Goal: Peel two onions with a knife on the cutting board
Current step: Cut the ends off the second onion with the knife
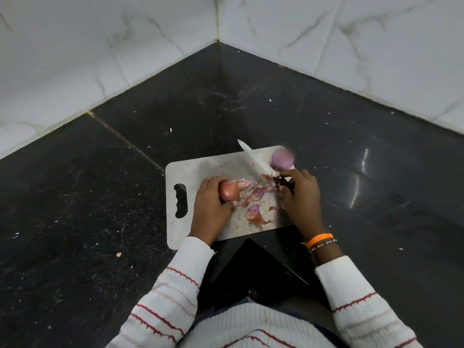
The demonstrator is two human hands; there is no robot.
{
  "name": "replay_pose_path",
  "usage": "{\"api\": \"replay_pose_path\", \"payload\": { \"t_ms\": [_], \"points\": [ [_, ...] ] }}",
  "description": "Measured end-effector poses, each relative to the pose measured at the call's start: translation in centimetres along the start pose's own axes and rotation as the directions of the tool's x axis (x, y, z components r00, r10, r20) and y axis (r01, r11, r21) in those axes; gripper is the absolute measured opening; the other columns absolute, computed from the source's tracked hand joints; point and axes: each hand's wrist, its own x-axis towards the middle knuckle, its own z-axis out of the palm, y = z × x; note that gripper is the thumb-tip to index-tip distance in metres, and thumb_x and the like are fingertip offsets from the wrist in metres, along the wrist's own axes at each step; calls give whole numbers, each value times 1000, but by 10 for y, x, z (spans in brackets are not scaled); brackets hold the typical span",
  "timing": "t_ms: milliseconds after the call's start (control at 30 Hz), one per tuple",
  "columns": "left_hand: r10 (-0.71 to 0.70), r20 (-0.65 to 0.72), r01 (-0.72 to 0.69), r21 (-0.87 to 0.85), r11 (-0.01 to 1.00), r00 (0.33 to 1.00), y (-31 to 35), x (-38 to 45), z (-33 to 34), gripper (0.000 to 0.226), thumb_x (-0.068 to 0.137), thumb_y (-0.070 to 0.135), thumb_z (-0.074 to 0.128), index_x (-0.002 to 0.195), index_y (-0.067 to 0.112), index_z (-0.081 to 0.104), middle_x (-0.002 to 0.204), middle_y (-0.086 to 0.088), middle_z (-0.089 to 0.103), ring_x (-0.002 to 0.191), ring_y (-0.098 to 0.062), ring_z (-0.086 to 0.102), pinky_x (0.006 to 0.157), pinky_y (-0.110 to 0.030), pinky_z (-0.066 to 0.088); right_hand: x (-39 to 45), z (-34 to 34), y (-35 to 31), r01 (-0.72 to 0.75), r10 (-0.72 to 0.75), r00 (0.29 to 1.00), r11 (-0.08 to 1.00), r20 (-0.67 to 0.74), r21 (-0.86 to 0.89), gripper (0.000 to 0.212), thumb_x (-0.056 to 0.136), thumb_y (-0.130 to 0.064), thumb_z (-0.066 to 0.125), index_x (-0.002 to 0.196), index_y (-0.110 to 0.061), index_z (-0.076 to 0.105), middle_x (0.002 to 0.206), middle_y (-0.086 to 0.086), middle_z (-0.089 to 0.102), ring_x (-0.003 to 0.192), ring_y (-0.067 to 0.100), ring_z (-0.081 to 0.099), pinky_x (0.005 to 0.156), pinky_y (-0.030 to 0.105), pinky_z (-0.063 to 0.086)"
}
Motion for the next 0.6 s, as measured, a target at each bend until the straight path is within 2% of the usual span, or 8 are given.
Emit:
{"api": "replay_pose_path", "payload": {
  "t_ms": [100, 233, 367, 467, 600],
  "points": [
    [3, -3, -3, -12, 1000, 1000, 0, 0, 1, 53, 72, 6, 77, 119, 16, 54, 118, -2, 50, 108, -20, 52, 97, -33, 45, 0, -1, 7, 12, -14, 1000, 998, -26, -55, 28, 81, 5, 56, 106, -4, 65, 93, 16, 52, 87, 30, 47, 68, 26, 29],
    [2, -2, -2, -13, 1000, 1000, 2, 0, 1, 53, 73, 5, 77, 120, 16, 54, 118, -2, 49, 107, -20, 51, 97, -31, 45, 1, 3, 13, 24, -36, 998, 977, -51, -212, 18, 81, 8, 54, 93, 5, 66, 84, 20, 53, 78, 35, 49, 63, 29, 32],
    [3, 3, -3, -11, 1000, 1000, 1, 0, 1, 53, 75, 5, 75, 122, 15, 53, 120, -4, 50, 108, -20, 51, 96, -27, 42, -3, 4, 10, 25, -26, 1000, 935, 2, -355, 16, 78, 7, 56, 91, 5, 66, 84, 21, 57, 80, 36, 50, 61, 31, 31],
    [-2, 9, 2, -11, 1000, 1000, 0, -1, 0, 51, 78, 4, 72, 123, 14, 52, 122, -4, 51, 111, -20, 49, 94, -23, 38, -6, 5, 0, 48, -26, 997, 945, 70, -323, 17, 86, -3, 52, 96, 1, 64, 93, 17, 56, 87, 33, 52, 62, 30, 34],
    [-13, 4, 13, -16, 1000, 1000, 0, -2, -2, 47, 85, -1, 62, 128, 13, 47, 130, -4, 49, 117, -19, 47, 92, -15, 31, -14, 11, -19, 63, -21, 984, 969, 175, -239, 19, 89, -19, 52, 93, -3, 62, 94, 12, 55, 85, 29, 54, 63, 29, 32]
  ]
}}
